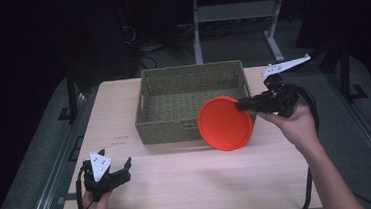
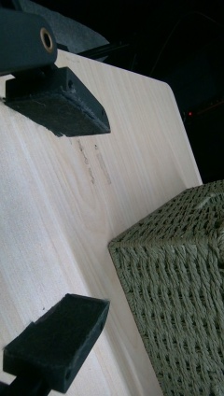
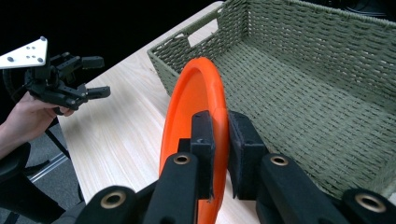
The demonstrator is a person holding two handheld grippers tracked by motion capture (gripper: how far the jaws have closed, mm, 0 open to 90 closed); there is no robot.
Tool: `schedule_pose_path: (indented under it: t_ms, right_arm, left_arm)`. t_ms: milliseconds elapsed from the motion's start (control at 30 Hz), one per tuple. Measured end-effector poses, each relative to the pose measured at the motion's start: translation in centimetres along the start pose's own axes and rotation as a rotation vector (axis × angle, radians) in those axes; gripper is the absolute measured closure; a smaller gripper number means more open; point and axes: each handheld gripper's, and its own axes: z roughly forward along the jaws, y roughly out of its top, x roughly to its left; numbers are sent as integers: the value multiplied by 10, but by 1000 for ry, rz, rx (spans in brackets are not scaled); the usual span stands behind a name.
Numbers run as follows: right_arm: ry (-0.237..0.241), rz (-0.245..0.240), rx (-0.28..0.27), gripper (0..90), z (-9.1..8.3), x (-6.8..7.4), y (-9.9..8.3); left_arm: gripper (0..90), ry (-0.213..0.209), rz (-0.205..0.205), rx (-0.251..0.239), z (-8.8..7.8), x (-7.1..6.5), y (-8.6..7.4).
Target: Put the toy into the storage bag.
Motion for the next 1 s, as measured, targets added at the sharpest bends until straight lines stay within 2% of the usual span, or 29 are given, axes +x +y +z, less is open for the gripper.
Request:
schedule_pose_path:
  t_ms: [333,467,667,1000]
  right_arm:
    - [-8,0,-9,811,4,-4,14]
    - [-29,-7,-11,811,6,-6,23]
    - [-40,11,-20,811,10,-12,35]
    - [-54,15,-16,811,20,-14,47]
  left_arm:
    - [127,-1,1,-1,0,0,0]
    - [127,0,-2,-3,0,0,0]
    - [127,1,-5,-1,0,1,0]
    - [127,-1,-12,-4,1,0,0]
